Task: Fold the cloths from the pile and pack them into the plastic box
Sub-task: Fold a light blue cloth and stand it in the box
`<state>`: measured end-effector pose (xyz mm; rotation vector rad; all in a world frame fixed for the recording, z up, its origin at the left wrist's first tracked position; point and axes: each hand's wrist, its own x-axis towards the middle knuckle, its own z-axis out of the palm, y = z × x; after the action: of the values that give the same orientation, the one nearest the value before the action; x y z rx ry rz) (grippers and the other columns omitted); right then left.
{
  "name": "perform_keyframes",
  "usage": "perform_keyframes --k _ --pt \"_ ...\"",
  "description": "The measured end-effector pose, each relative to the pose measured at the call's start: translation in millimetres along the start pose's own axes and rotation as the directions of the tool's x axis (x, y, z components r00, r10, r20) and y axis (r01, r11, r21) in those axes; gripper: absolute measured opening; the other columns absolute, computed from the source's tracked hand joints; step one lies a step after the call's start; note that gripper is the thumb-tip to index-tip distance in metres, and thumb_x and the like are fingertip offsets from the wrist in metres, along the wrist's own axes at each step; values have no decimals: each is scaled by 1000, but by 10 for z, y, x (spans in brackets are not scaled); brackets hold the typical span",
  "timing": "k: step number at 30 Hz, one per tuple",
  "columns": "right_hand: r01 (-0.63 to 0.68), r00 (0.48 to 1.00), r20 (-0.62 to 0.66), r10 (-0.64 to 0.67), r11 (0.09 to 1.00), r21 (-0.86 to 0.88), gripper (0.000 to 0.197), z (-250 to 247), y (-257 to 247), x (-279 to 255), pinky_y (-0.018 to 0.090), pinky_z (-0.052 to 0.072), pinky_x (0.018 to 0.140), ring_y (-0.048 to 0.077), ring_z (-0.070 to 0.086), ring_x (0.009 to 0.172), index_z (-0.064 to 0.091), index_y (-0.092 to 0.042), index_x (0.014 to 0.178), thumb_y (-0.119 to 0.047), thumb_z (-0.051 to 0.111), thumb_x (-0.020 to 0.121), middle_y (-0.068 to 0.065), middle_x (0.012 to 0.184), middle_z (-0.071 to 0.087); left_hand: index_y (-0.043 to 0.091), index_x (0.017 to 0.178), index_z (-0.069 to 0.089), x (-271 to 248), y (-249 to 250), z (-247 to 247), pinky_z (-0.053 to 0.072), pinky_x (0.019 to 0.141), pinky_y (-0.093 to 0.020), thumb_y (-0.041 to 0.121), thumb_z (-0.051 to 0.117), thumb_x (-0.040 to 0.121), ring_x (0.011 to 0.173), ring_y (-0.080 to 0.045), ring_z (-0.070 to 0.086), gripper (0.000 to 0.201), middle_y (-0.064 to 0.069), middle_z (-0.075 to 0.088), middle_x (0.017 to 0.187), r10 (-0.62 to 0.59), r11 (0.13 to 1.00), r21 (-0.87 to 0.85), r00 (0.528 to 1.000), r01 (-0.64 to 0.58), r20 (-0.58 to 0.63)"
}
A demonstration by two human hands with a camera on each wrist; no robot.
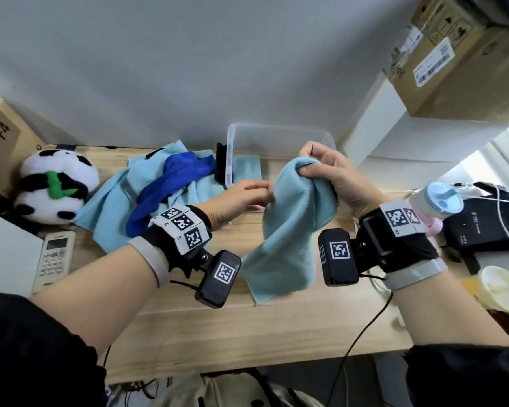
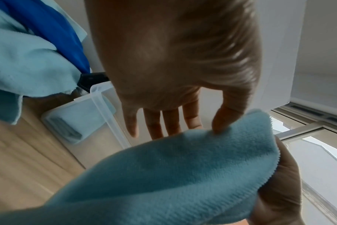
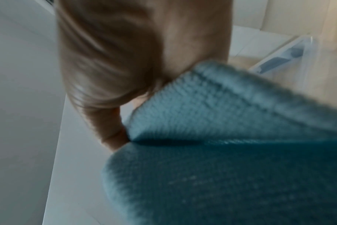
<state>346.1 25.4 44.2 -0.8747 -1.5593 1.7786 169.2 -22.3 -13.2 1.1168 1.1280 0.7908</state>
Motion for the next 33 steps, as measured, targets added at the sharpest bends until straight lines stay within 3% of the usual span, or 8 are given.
perform_keyframes --k 4,9,12,15,19,23,29,33 --pt "-1 994 -111 -4 999 -48 15 -224 1 -151 15 36 56 3 46 59 46 -18 74 -7 57 74 -7 65 52 22 72 62 -16 -69 111 40 74 -19 25 69 71 73 -3 51 8 13 61 71 18 997 69 994 -25 105" --pt "-6 969 -247 -10 998 -62 18 -500 4 -358 17 36 60 6 46 65 46 -21 75 -14 62 75 -4 73 49 12 75 65 -93 -247 109 46 63 -13 7 69 80 61 -3 53 8 2 61 68 -100 965 259 976 48 193" --pt "-12 974 -228 -9 996 -91 23 -624 -14 -479 13 39 59 3 48 65 45 -20 78 -7 64 82 -4 74 49 16 74 61 -83 -380 122 42 67 -14 3 63 84 65 -1 51 17 8 59 66 -79 963 262 994 56 78" --pt "-140 972 -222 80 953 -269 21 -725 -19 -566 9 42 54 1 53 61 46 -17 83 -2 59 87 1 76 53 18 74 49 -43 -412 162 30 51 -13 3 50 91 52 -2 39 22 3 42 59 -36 972 222 983 76 -182" --pt "-385 913 -374 161 640 -665 24 -912 42 -610 11 38 46 8 52 61 53 -14 99 -19 70 82 2 78 57 13 86 48 -26 -428 99 20 37 -12 15 54 93 34 -4 23 9 11 29 39 109 966 258 948 -29 -298" --pt "-481 870 -487 76 342 -807 38 -996 133 -626 25 31 67 19 48 87 57 -8 110 -28 71 80 5 95 53 10 81 52 -24 -446 28 17 39 -13 21 69 83 38 -4 19 20 11 28 37 111 972 232 946 -39 -304" --pt "-564 823 -562 82 239 -791 48 -1078 279 -631 31 38 86 31 52 115 51 -4 125 -21 68 83 17 123 58 4 78 68 -44 -503 -67 35 51 -8 21 80 71 50 2 45 23 6 54 56 -1 955 284 958 87 -287" --pt "-570 809 -588 17 270 -776 21 -1122 252 -675 32 45 83 30 60 97 69 -10 100 -20 66 82 15 101 68 0 81 70 -90 -583 -216 44 60 -16 20 77 74 65 -10 57 22 -4 64 70 -27 967 230 947 105 -319"
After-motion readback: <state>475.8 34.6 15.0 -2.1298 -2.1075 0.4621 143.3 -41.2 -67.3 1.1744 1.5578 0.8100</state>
